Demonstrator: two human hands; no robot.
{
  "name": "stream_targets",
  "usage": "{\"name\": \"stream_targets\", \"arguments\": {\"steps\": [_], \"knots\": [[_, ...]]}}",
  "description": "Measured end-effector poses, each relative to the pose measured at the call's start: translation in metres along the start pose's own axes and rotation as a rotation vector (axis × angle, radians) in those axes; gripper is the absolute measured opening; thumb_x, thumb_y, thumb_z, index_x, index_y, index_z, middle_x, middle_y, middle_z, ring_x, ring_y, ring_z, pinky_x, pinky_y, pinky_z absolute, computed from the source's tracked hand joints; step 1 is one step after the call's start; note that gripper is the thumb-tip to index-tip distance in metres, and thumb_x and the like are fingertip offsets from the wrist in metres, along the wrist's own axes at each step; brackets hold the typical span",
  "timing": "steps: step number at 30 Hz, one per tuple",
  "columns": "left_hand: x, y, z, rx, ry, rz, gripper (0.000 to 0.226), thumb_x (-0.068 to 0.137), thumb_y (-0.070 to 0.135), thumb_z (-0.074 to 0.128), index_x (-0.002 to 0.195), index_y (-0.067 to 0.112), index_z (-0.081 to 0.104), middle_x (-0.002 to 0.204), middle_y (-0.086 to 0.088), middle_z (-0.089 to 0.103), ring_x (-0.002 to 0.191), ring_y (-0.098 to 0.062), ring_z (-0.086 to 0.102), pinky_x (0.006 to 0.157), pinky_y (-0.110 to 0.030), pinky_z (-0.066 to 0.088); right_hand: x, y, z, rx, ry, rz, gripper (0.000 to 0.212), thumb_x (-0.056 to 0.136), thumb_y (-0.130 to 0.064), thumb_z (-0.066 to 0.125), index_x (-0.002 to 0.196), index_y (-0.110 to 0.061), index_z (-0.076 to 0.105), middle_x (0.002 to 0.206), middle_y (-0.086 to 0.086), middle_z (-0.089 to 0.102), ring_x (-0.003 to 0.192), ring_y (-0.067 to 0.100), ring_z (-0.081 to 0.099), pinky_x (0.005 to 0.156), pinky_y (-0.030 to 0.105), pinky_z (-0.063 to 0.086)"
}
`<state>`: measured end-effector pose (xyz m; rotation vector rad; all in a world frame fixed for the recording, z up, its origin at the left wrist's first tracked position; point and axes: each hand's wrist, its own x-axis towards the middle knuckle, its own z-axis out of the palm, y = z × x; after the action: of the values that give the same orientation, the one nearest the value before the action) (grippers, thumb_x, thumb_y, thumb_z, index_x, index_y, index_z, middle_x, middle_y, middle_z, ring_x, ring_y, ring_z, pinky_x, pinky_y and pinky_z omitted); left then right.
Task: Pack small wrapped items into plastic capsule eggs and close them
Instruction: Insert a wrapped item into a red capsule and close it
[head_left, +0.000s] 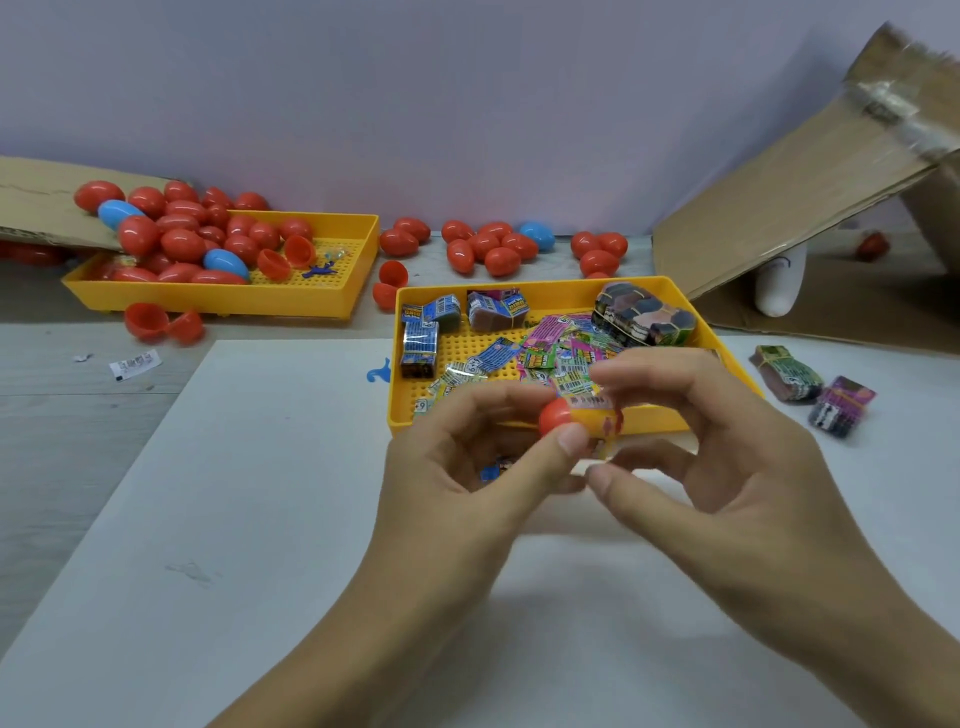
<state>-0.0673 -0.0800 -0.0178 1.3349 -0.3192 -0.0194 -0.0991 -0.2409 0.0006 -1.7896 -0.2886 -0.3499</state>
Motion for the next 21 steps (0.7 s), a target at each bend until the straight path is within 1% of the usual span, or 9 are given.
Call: {"name": "stream_targets", "arguments": {"steps": [2,5,7,9,10,13,16,19,21], "knots": [[0.001,0.000,-0.002,0.017,0.006,0.030,0.026,0.070,0.014,0.081,0.093,0.023,0.075,0.093,-0.006,0.076,0.089,-0.022,0.074,0.075,-0.031,0.059,0.003,-0.001,-0.003,0.141,0.055,0.147,0.037,0.075,-0.017,0.071,0.110,-0.028,0.070,0.106,-0.004,0.068,0.098,0.019,0.068,0.064,0.028,0.058],[0.002,0.001,-0.002,0.002,-0.051,0.069,0.029,0.072,0.004,0.076,0.097,0.020,0.073,0.098,-0.008,0.075,0.094,-0.022,0.073,0.078,-0.025,0.057,0.007,-0.003,-0.004,0.247,0.038,0.318,0.028,0.076,-0.041,0.067,0.091,-0.020,0.077,0.081,0.009,0.072,0.067,0.019,0.069,0.043,0.027,0.050],[0.000,0.002,-0.001,-0.009,-0.081,0.088,0.033,0.075,-0.003,0.071,0.104,0.014,0.070,0.104,-0.009,0.073,0.097,-0.022,0.072,0.080,-0.025,0.056,0.007,-0.003,-0.003,0.237,0.017,0.297,0.024,0.078,-0.037,0.068,0.086,-0.017,0.077,0.073,0.013,0.072,0.058,0.020,0.067,0.039,0.026,0.046],[0.000,0.001,0.000,-0.029,-0.068,0.062,0.037,0.077,-0.002,0.066,0.109,0.016,0.069,0.108,-0.004,0.072,0.100,-0.022,0.071,0.082,-0.028,0.057,0.005,-0.002,-0.003,0.197,0.045,0.224,0.017,0.076,-0.028,0.073,0.092,-0.021,0.076,0.077,0.011,0.074,0.062,0.021,0.070,0.042,0.026,0.049],[0.000,0.001,0.000,-0.056,-0.048,0.027,0.036,0.076,0.002,0.067,0.109,0.017,0.070,0.108,-0.004,0.073,0.099,-0.023,0.072,0.083,-0.031,0.058,0.005,-0.002,-0.002,0.161,0.062,0.188,0.021,0.074,-0.025,0.075,0.095,-0.024,0.075,0.082,0.008,0.075,0.067,0.021,0.071,0.045,0.026,0.051],[0.001,0.003,0.000,-0.069,-0.014,-0.042,0.032,0.074,0.027,0.075,0.103,0.016,0.073,0.093,-0.006,0.074,0.083,-0.024,0.073,0.072,-0.032,0.060,0.004,0.002,-0.002,0.043,0.067,0.085,0.030,0.073,-0.016,0.078,0.098,-0.031,0.073,0.096,-0.001,0.075,0.082,0.017,0.070,0.053,0.029,0.055],[0.002,0.004,0.001,-0.025,-0.002,-0.004,0.024,0.077,0.019,0.075,0.101,0.012,0.072,0.086,-0.008,0.072,0.071,-0.021,0.071,0.064,-0.029,0.060,0.006,0.000,-0.006,0.072,0.002,0.040,0.033,0.075,-0.004,0.071,0.098,-0.027,0.075,0.103,0.000,0.073,0.091,0.019,0.070,0.061,0.030,0.057],[0.004,0.007,-0.001,-0.104,-0.013,-0.001,0.019,0.077,0.013,0.075,0.096,0.013,0.074,0.088,-0.011,0.073,0.077,-0.028,0.074,0.069,-0.030,0.060,0.008,-0.003,-0.012,0.209,0.017,0.079,0.030,0.078,-0.003,0.065,0.096,-0.023,0.077,0.104,0.006,0.074,0.089,0.024,0.071,0.064,0.029,0.058],[0.003,0.009,-0.001,-0.159,-0.044,-0.010,0.014,0.077,0.021,0.077,0.089,0.015,0.074,0.087,-0.008,0.074,0.081,-0.028,0.074,0.072,-0.031,0.061,0.007,-0.003,-0.013,0.136,0.042,0.015,0.023,0.079,-0.002,0.064,0.089,-0.017,0.078,0.106,0.007,0.073,0.092,0.024,0.071,0.066,0.030,0.058]]}}
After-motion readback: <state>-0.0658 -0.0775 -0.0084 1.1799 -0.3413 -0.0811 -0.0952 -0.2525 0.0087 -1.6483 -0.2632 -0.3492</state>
